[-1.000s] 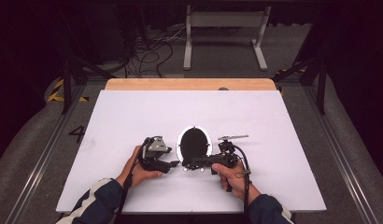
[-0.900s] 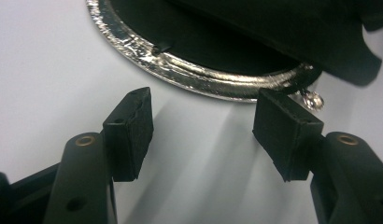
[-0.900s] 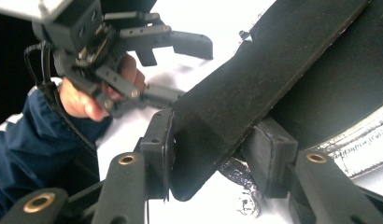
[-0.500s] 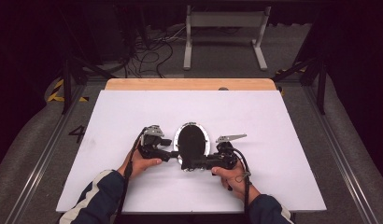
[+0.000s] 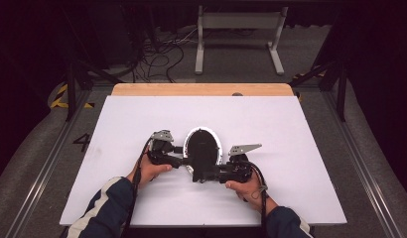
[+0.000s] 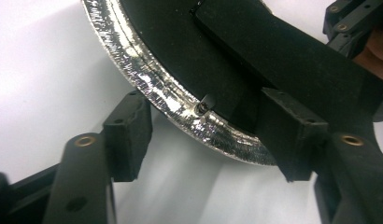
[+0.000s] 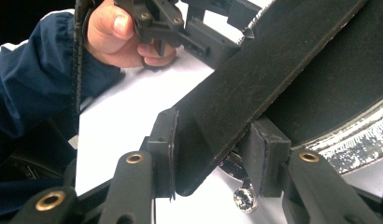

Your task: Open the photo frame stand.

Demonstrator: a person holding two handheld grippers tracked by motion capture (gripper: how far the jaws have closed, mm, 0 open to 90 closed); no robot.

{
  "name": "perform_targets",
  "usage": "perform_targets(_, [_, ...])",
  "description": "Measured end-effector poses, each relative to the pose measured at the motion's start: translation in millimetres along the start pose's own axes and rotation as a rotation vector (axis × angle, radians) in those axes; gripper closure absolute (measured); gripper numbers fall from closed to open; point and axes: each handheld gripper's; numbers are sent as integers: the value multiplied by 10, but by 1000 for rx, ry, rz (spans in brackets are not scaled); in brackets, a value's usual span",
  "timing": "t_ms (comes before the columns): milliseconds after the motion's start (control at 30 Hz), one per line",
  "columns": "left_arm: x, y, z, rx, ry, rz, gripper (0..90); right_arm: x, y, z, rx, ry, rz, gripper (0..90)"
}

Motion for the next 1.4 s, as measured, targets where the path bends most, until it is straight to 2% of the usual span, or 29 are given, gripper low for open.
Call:
perform_targets(33, [-10,-12,3,-1,-10,6,418,0,-2,-3,1,-5,-1,592])
perform_targets(133, [-53,-61,22,-6,-2,37,491,-9,-7,-21,17,-26,-6,598])
perform_targets(167, [-76,-86,25,-11,31,49,524,-10,-9,-22,23,-29,-9,601])
perform_targets(200, [-86,-93,38,-21,35,59,558,-8,-8,-14,27,-21,-12,607])
perform_targets(333, [-117,-120,85,-52,66,91,597,-6,14,-2,50,-13,-9,643])
perform_targets(533, [-125,-161,162,-95,108,144,643,-42,-1,2,54,-13,10,679])
perform_targets(567, [-116,-163,163,-95,118,152,643,-46,-2,13,49,-5,13,688])
perform_targets(633, [-84,-158,155,-76,102,176,655,-52,-1,22,62,-9,14,693])
perform_targets(733, [-71,-152,144,-65,99,175,657,-58,-8,31,59,-7,22,703])
perform_targets(767, [-58,-139,135,-48,88,171,657,-61,-3,33,77,-13,17,717])
perform_targets(833, [-54,-131,125,-39,90,171,657,-60,-1,36,82,-13,14,719])
perform_targets(867, [-41,-109,116,-21,68,163,651,-63,4,42,96,-3,9,726])
perform_targets(900, [-41,-109,116,-21,68,163,645,-65,5,38,98,-8,8,726])
perform_targets(967, [-40,-76,116,-10,79,138,629,-68,9,32,99,-18,10,726])
perform_targets(1100, [-44,-66,127,8,80,132,623,-71,8,25,108,-29,5,731])
perform_targets(1133, [-49,-56,130,4,97,121,623,-72,8,25,110,-32,3,738])
perform_targets(1200, [-49,-49,136,11,100,120,584,-79,8,9,108,-48,2,743])
perform_targets(1367, [-53,-64,151,-7,119,121,618,-86,7,-1,118,-60,-4,744])
perform_targets(1400, [-63,-73,170,-13,140,124,627,-85,5,0,129,-65,-8,747])
Point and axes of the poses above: each handheld gripper's, and its own axes: y roughly forward along the jaws, x roughly out of its underside, z roughly to its right, and after that the axes turned 1 degree about y, right-handed
